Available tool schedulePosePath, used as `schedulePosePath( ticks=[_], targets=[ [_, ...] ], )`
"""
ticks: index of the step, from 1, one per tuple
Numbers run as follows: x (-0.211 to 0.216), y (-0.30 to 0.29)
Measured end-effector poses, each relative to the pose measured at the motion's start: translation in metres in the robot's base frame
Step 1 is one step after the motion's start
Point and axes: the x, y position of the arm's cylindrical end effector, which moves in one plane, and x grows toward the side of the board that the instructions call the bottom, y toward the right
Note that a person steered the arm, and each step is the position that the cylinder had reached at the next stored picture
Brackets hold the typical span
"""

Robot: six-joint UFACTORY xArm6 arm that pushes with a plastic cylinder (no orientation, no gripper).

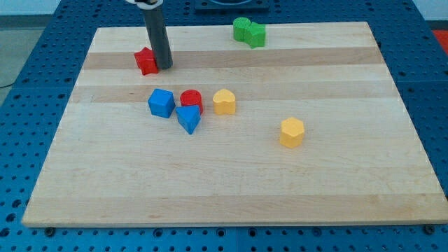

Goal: Move the red star towards the top left

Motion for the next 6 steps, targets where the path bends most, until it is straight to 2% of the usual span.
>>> schedulePosePath(
  ticks=[1, 4, 6],
  targets=[
    [0.019, -0.008],
    [-0.044, -0.062],
    [-0.055, -0.018]
  ],
)
